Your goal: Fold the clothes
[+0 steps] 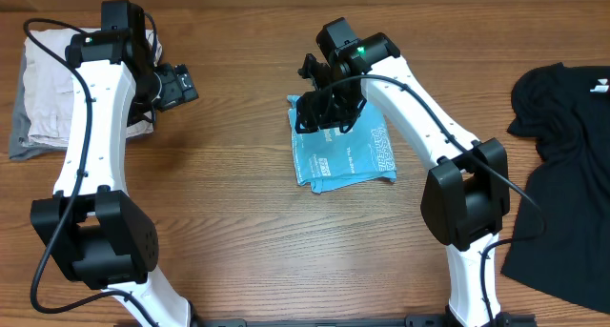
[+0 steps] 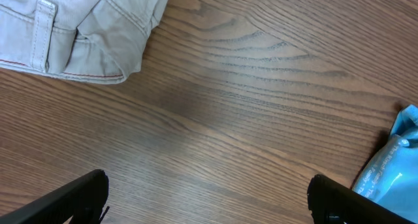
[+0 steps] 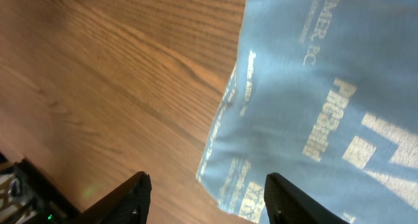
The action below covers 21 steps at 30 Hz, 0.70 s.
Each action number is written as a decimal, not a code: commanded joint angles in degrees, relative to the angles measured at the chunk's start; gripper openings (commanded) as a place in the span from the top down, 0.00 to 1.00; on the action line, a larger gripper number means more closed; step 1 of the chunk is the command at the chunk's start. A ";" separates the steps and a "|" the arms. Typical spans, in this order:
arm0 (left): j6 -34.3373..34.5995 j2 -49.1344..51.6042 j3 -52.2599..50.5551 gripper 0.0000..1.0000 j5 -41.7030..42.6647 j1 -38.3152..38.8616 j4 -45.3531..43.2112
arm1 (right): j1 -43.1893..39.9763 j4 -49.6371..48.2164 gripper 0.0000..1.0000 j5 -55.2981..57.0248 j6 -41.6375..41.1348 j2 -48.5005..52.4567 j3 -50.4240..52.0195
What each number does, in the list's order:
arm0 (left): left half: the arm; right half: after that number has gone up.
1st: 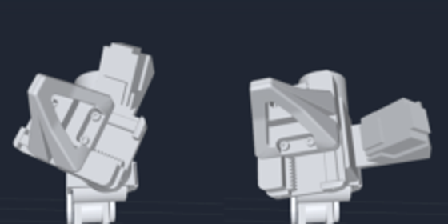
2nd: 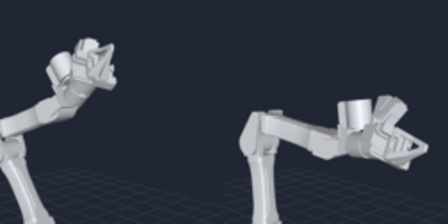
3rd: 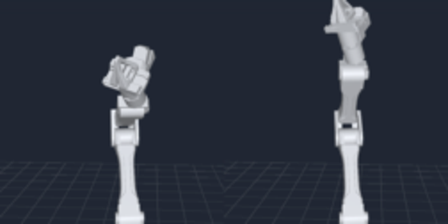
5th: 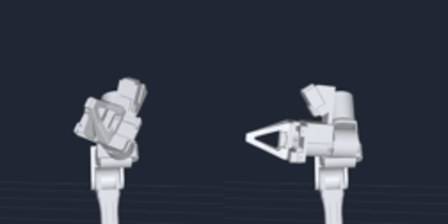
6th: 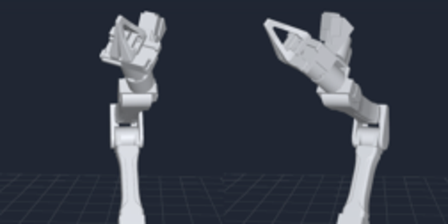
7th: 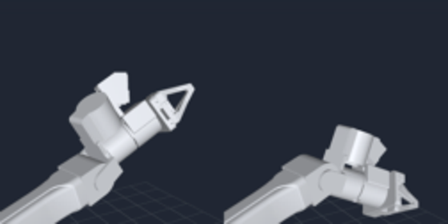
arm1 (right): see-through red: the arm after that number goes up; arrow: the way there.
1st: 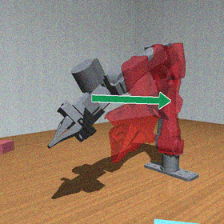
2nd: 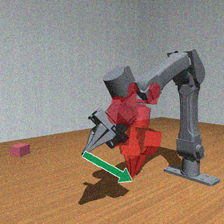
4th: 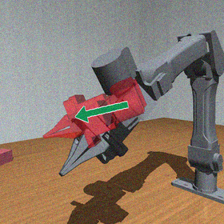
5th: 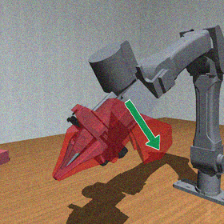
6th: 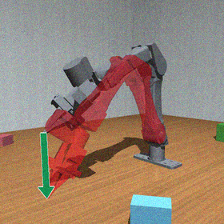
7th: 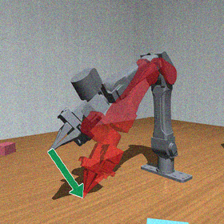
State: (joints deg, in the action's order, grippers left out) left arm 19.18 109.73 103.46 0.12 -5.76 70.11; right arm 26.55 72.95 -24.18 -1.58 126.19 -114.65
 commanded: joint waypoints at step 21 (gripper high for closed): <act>0.15 -0.35 -0.26 0.00 -0.74 -0.22 -0.07 | -14.03 -2.43 0.96 8.31 -4.24 2.38 -4.55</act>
State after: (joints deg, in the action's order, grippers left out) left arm 19.18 109.73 103.46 0.14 -5.76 70.08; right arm 14.13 70.85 -17.23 -5.37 126.34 -117.75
